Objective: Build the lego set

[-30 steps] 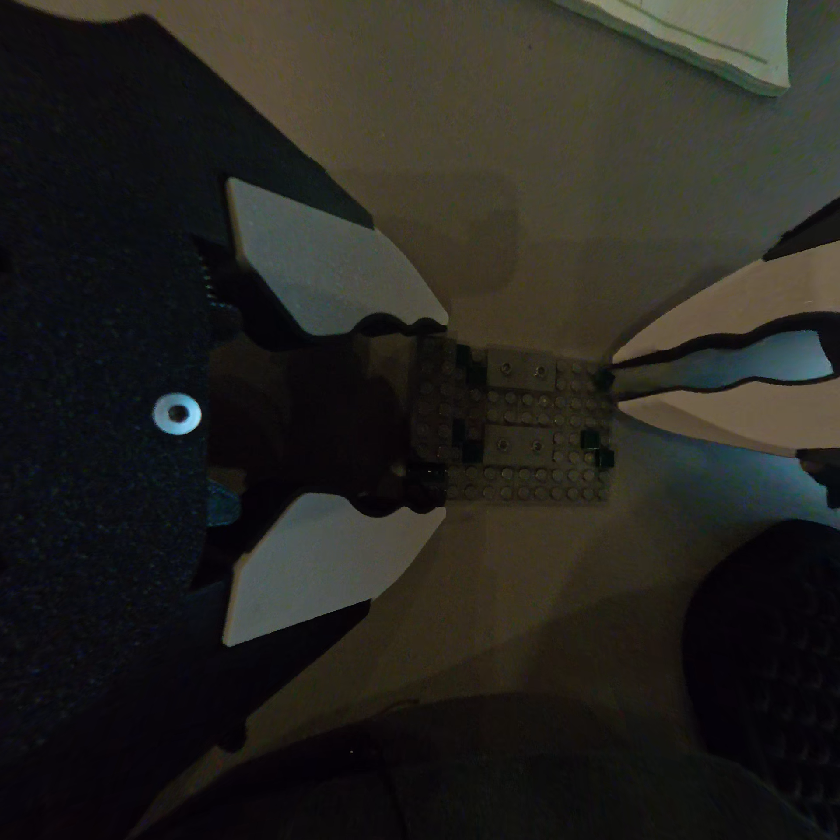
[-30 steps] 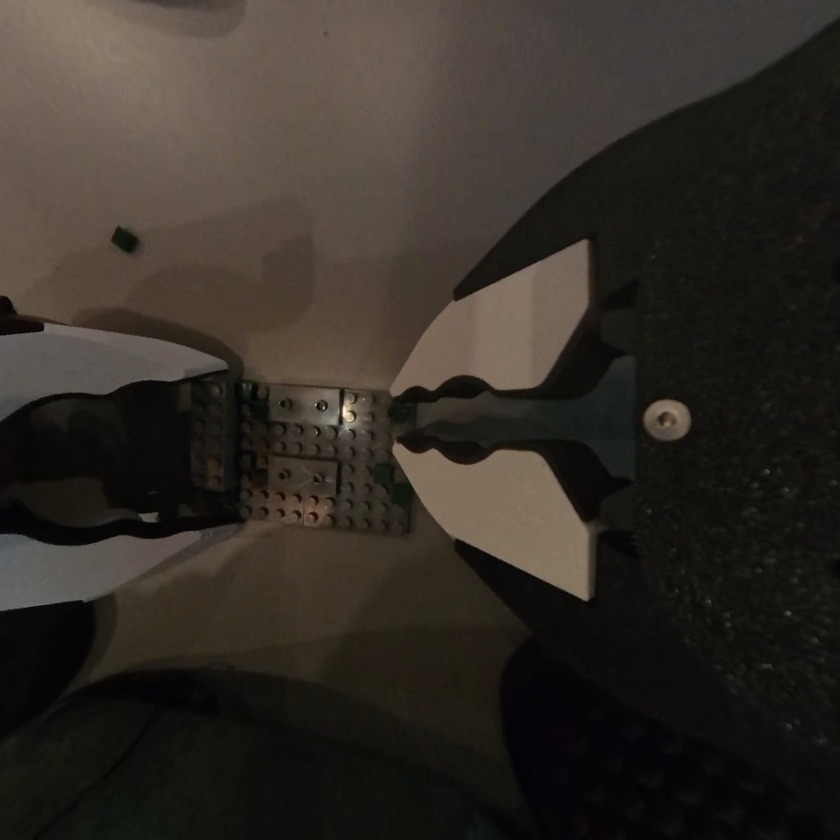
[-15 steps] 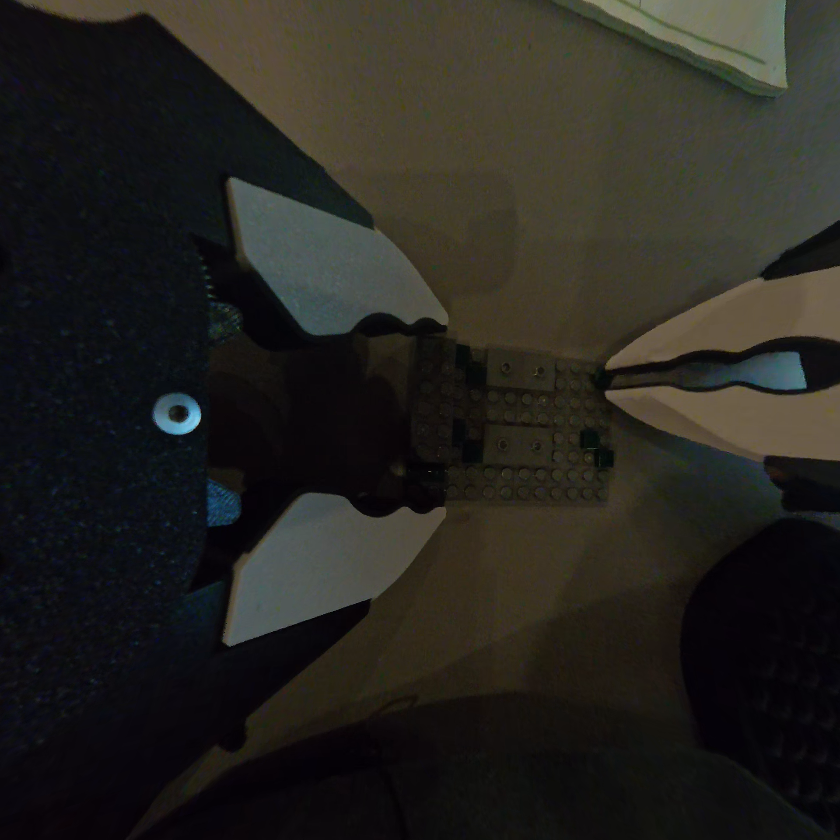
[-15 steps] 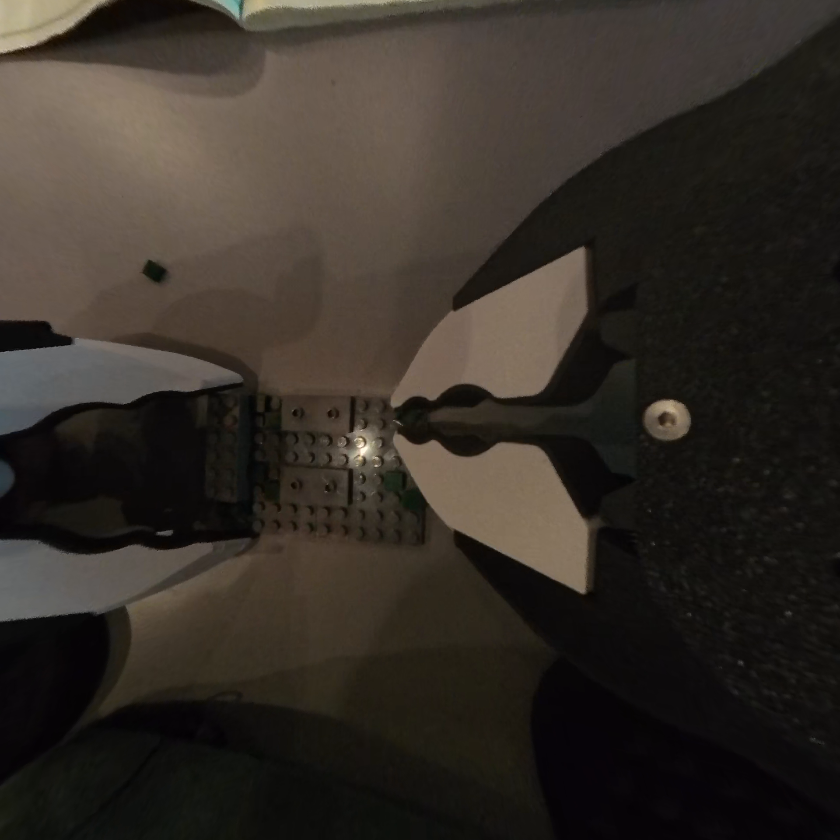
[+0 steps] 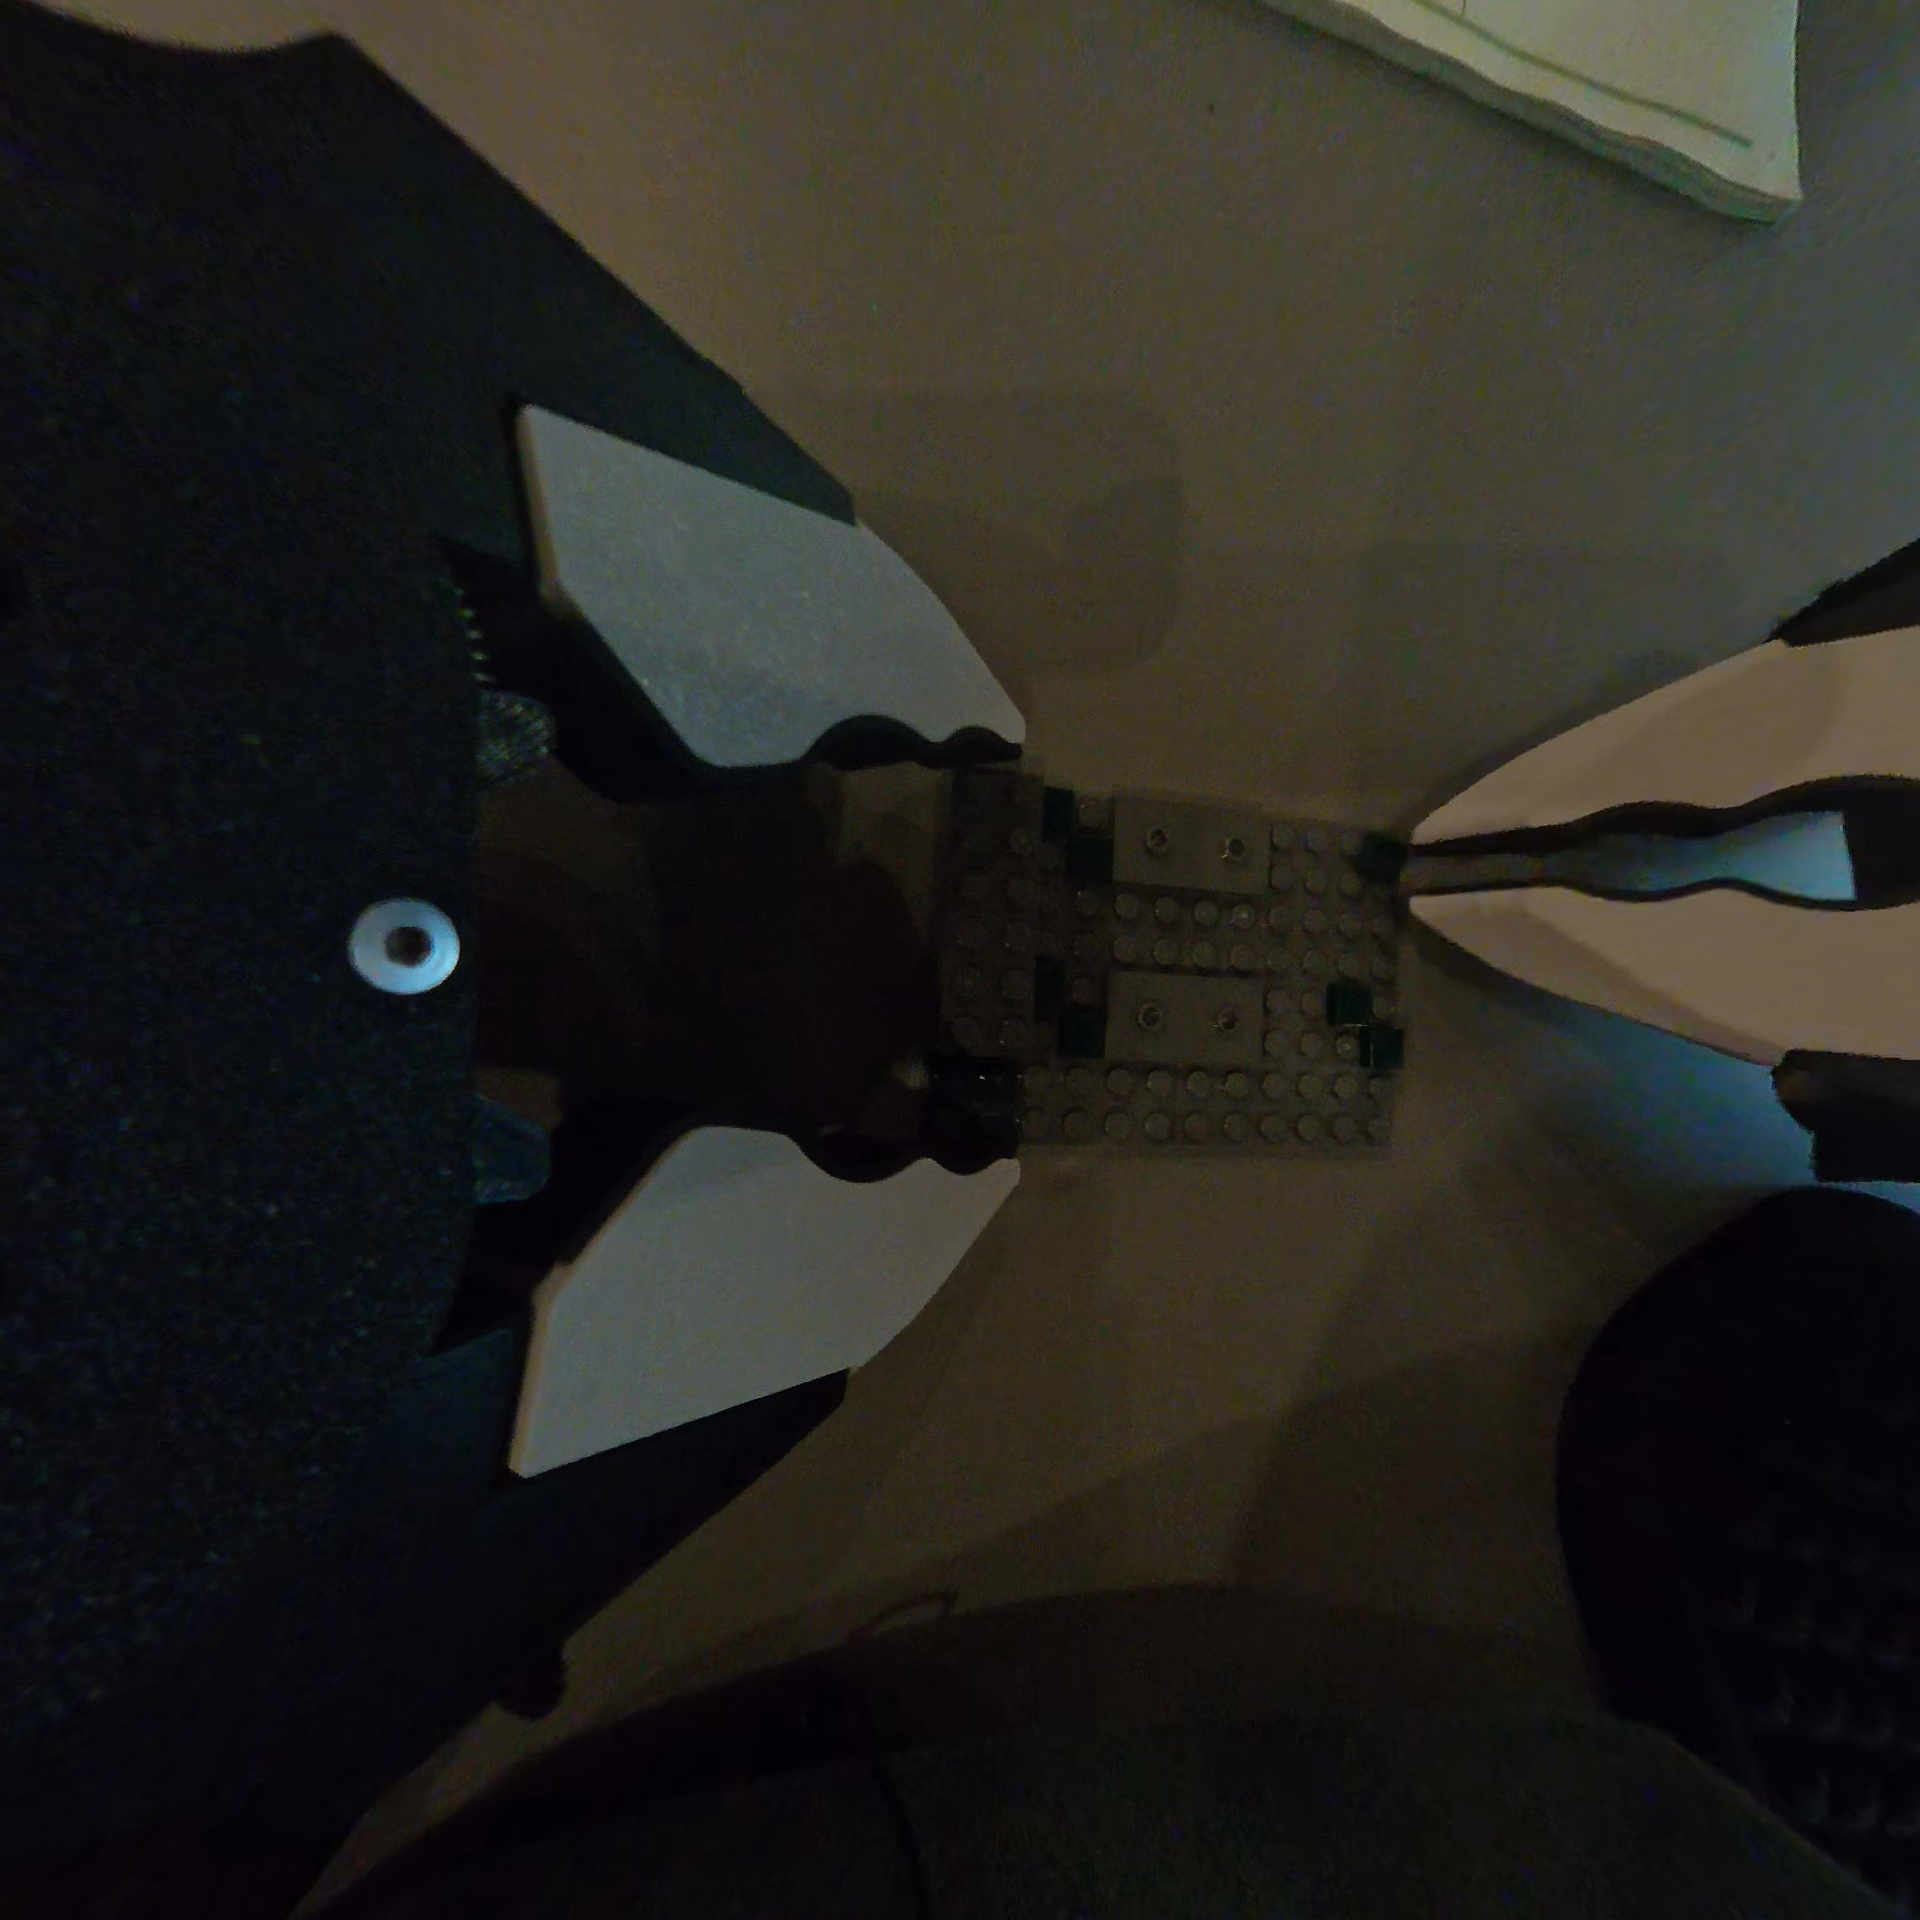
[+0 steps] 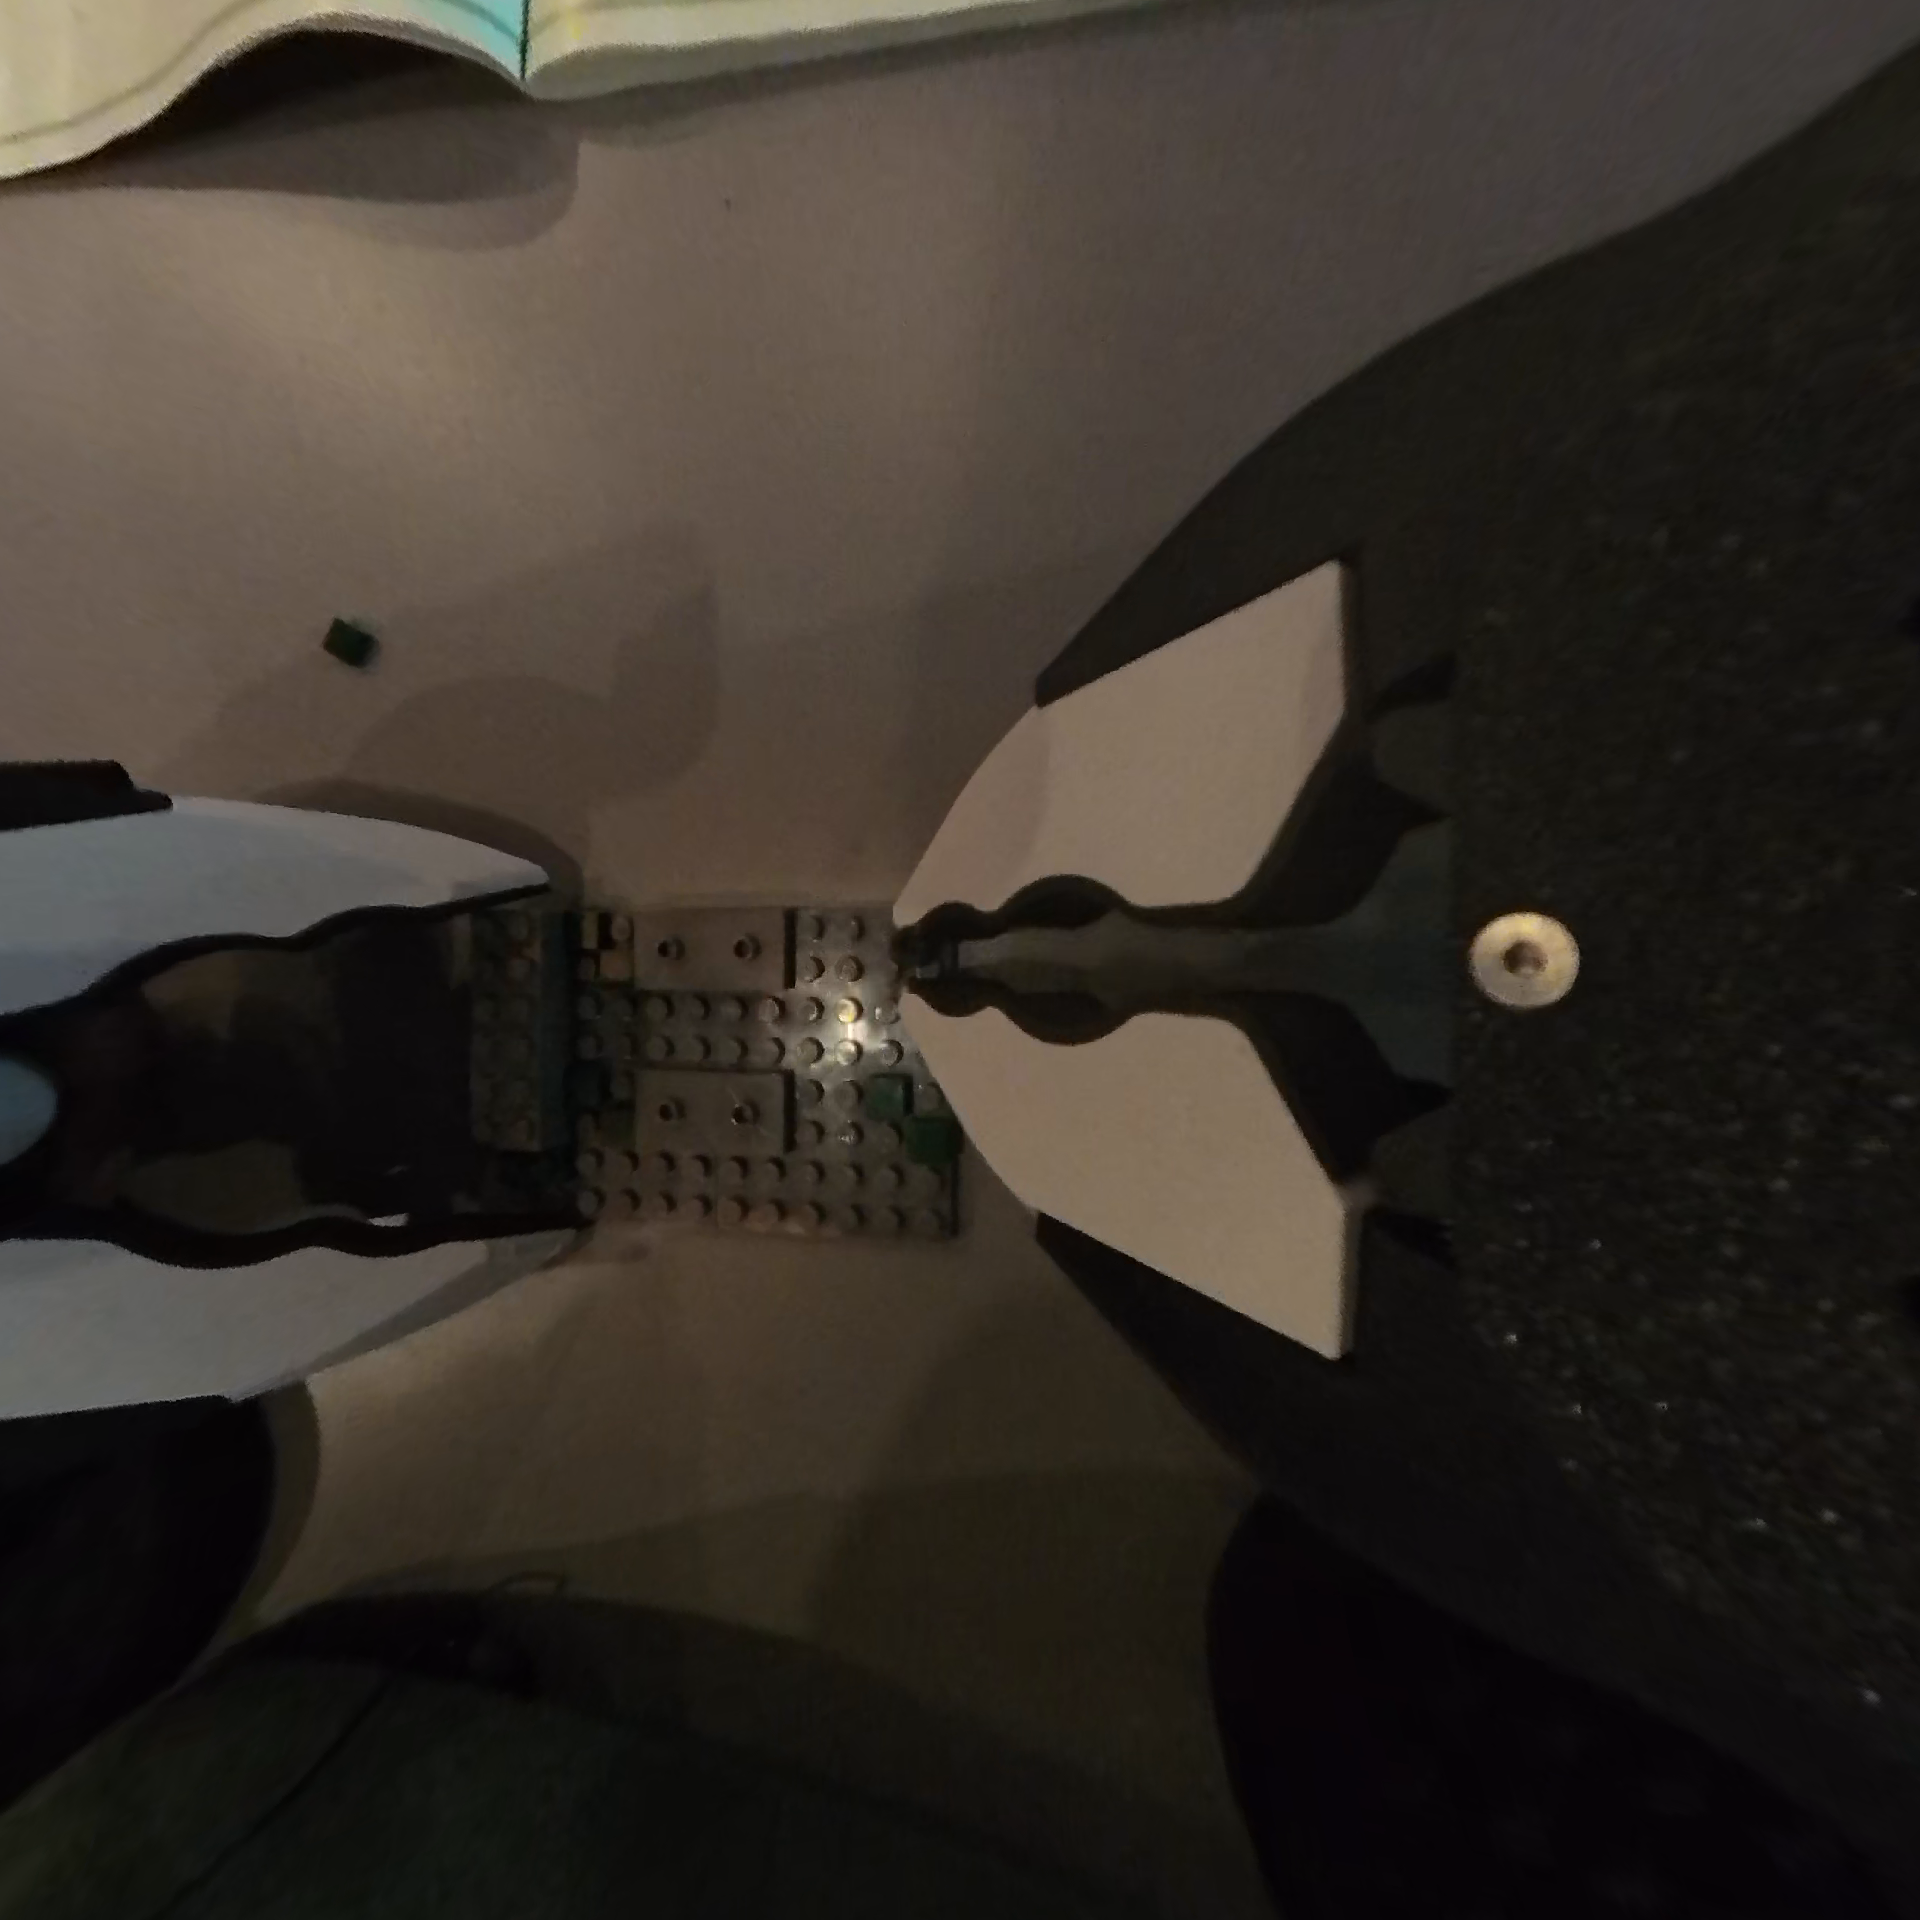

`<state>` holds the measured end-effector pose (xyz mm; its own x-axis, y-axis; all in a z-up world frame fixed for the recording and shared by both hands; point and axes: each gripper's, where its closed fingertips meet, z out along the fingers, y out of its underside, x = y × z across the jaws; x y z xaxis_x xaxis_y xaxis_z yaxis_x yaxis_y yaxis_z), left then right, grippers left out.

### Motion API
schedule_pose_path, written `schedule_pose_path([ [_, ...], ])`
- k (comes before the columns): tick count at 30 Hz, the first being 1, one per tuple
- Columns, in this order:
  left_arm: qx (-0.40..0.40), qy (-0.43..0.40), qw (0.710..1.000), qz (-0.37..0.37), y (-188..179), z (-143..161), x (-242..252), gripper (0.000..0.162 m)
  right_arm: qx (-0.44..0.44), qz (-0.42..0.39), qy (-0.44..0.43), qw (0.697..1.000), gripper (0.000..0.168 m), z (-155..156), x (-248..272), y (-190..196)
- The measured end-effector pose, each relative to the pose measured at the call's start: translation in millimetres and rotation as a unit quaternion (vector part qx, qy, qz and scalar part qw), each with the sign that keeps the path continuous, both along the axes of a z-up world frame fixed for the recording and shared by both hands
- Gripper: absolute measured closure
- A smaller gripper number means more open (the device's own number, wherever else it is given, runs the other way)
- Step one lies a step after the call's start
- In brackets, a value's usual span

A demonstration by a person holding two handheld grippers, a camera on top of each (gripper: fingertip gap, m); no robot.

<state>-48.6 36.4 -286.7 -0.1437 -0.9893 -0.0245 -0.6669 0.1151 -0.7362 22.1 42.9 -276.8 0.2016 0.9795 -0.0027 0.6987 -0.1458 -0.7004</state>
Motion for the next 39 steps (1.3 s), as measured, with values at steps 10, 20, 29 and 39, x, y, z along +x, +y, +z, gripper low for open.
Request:
schedule_pose_path([
  [10,0.0,-0.001,1.0,0.0,0.1,0.0,-0.2,0.093,0.012,0.016,0.002,1.0,0.16,-5.2,-2.9,1.7],
  [20,-0.001,-0.001,1.0,-0.001,0.3,-0.1,0.0,0.093,-0.172,-0.031,0.059,0.983,0.161,10.1,-4.3,-9.5],
  [29,-0.001,-0.003,1.0,-0.003,0.1,0.1,-0.5,0.093,-0.128,-0.053,0.027,0.99,0.146,-0.1,1.2,9.4],
  [39,-0.001,-0.004,1.0,-0.004,0.1,0.0,-0.6,0.093,-0.047,0.001,-0.002,0.999,0.154,5.3,17.7,-13.2],
])
